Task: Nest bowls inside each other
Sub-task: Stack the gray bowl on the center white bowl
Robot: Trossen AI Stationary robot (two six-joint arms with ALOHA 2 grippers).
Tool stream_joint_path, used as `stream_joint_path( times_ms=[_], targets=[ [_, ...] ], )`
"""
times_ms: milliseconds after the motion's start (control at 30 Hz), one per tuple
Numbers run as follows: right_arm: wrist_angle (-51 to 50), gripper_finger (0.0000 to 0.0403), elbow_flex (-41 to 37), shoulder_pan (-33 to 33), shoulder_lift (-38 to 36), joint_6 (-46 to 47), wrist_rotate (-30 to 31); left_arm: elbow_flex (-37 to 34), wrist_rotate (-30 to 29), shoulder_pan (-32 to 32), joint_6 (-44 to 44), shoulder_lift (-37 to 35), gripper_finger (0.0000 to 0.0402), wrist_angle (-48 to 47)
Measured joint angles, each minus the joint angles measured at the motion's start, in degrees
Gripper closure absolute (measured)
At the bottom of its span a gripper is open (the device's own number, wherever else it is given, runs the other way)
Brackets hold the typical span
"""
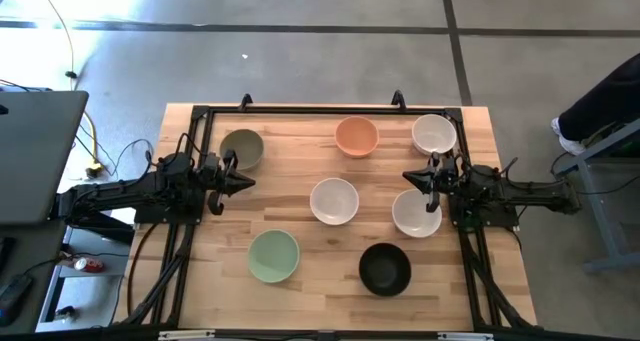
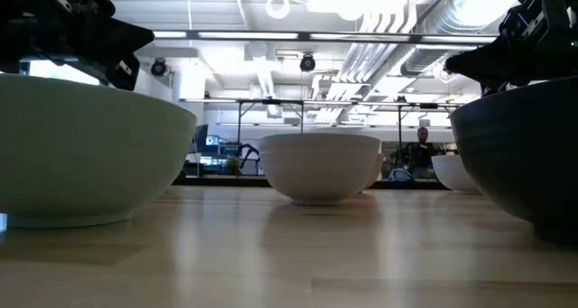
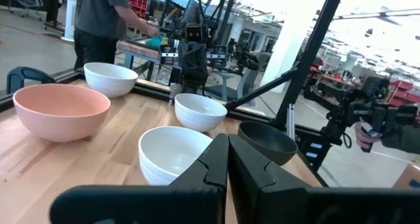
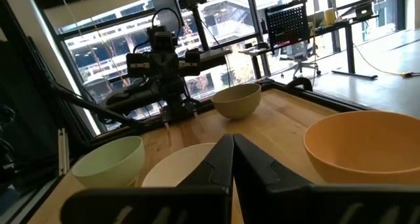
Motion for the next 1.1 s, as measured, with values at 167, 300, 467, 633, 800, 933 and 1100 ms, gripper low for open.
stream_joint_path(
  times_ms=[167, 300, 467, 633, 800, 933, 1100],
  targets=[
    [-0.1, 0.0402, 0.0, 0.0, 0.0, 0.0, 0.0, 0.0, -0.4, 0.0, 0.9, 0.0, 0.0401, 0.4],
    [0.1, 0.0402, 0.0, 0.0, 0.0, 0.3, -0.1, 0.0, -3.4, 0.0, 0.2, 0.1, 0.0401, 3.6],
    [2.5, 0.0402, 0.0, 0.0, 0.0, 1.4, -0.3, 0.0, -6.2, 0.0, 0.2, 0.8, 0.0401, 9.5],
    [2.8, 0.0402, 0.1, 0.0, 0.0, 2.1, -0.9, 0.0, -6.3, 0.0, 0.2, 0.9, 0.0401, 10.1],
    [2.6, 0.0402, 1.9, 0.0, 0.0, 3.0, -2.1, 0.0, -6.2, 0.0, -2.3, 1.6, 0.0399, 7.9],
    [2.5, 0.0402, 3.9, 0.0, 0.0, 3.0, -2.4, 0.3, -6.6, 0.0, -2.8, 3.3, 0.0383, 8.8],
    [2.5, 0.0402, 6.5, 0.0, 0.0, 3.2, -3.1, 5.4, -6.5, 0.0, -0.5, 6.5, 0.0351, 6.4]
  ],
)
